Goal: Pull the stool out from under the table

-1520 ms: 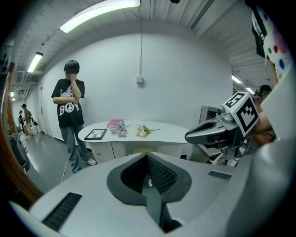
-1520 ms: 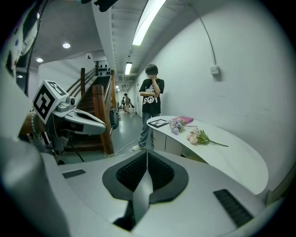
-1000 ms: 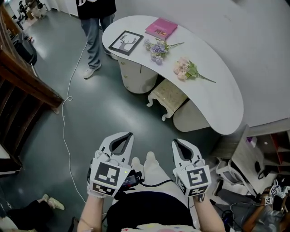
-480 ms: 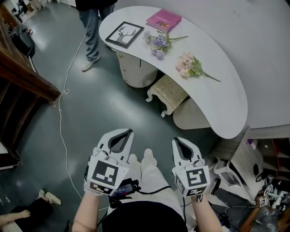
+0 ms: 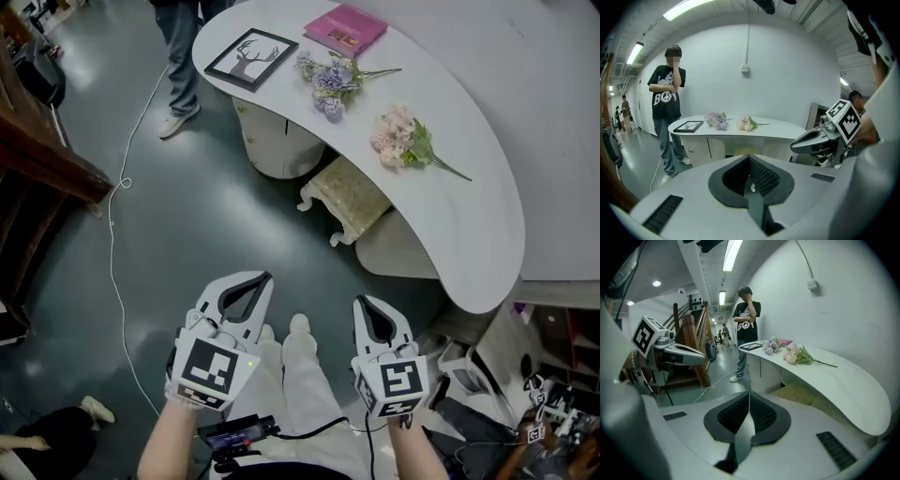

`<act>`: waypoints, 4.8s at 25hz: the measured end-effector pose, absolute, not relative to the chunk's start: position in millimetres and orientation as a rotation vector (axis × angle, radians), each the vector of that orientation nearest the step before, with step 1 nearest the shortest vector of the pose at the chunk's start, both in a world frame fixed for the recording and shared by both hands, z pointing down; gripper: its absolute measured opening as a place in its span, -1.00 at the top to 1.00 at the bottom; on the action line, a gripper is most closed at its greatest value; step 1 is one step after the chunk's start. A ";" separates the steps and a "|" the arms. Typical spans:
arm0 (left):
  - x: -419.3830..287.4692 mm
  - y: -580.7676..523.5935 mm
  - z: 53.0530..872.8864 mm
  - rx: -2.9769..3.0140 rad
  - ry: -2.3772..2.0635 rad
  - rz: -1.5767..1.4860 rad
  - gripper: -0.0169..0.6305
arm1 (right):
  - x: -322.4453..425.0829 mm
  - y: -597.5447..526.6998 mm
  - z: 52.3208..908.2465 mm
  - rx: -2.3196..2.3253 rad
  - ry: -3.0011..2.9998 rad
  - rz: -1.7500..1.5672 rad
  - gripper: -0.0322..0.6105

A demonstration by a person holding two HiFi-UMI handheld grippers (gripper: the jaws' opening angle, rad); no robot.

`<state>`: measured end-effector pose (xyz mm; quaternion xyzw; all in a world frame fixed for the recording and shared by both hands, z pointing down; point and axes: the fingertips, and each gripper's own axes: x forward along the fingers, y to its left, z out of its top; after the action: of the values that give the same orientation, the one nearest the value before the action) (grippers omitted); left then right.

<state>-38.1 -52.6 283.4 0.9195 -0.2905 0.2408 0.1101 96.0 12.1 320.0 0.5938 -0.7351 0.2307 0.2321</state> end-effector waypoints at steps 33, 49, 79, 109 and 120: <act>43.2 -186.3 537.0 2.588 -0.819 0.734 0.89 | 179.1 -75.0 559.4 1.655 -1.830 0.758 0.79; 103.2 -242.0 633.2 2.633 -0.689 0.812 0.35 | 234.0 -108.9 649.9 1.779 -1.705 0.863 0.33; 165.3 -298.5 726.5 2.631 -0.519 0.885 0.16 | 273.5 -140.2 729.4 1.975 -1.644 0.963 0.13; 111.2 -254.7 728.4 2.600 -0.541 1.010 0.30 | 231.1 -107.6 729.5 1.845 -1.645 0.996 0.25; 61.1 -221.6 725.9 2.586 -0.545 1.102 0.36 | 185.4 -77.0 727.3 1.773 -1.669 1.004 0.27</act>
<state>61.1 -221.6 725.9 0.8945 -0.1884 0.3811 0.1386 185.4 -77.0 727.3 0.6515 -0.6134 0.3690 0.2512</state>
